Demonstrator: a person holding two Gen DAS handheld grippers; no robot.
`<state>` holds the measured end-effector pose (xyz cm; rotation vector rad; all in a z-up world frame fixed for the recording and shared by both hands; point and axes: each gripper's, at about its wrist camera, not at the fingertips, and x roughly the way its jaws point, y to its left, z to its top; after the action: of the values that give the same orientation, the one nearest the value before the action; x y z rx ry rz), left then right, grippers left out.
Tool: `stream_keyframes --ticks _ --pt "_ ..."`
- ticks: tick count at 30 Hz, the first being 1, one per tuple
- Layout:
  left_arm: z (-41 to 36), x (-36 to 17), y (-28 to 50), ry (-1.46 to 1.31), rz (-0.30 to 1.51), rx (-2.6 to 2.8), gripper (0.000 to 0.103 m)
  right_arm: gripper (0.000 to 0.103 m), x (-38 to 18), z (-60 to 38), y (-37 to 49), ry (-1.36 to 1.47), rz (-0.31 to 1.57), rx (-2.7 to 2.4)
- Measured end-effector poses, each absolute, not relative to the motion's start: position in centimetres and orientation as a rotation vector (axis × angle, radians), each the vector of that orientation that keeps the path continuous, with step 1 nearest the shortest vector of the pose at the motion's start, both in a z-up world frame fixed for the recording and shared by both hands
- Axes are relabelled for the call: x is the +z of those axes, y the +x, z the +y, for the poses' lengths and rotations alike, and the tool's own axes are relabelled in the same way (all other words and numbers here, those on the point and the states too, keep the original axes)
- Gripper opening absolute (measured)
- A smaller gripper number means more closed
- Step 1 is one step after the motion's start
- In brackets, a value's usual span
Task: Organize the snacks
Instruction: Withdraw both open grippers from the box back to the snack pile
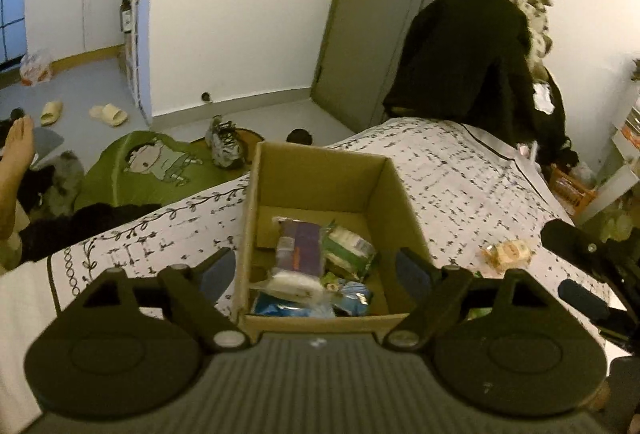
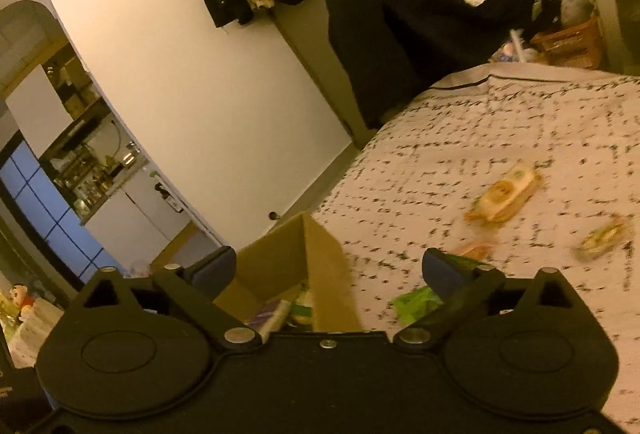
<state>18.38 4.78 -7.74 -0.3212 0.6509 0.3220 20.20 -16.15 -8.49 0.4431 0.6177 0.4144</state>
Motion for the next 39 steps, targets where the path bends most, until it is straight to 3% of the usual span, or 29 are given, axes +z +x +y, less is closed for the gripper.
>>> stream_keyframes --ticks 10,39 --pt "1.8 -6.7 18.5 -0.329 0.635 0.251 0.103 0.101 -8.5 -19.9 18.9 0.433 0.573 0.31" --pt "-5.5 -6.6 19.6 -0.341 0.653 0.109 0.103 0.103 -9.4 -27.5 18.3 0.496 0.612 0.139"
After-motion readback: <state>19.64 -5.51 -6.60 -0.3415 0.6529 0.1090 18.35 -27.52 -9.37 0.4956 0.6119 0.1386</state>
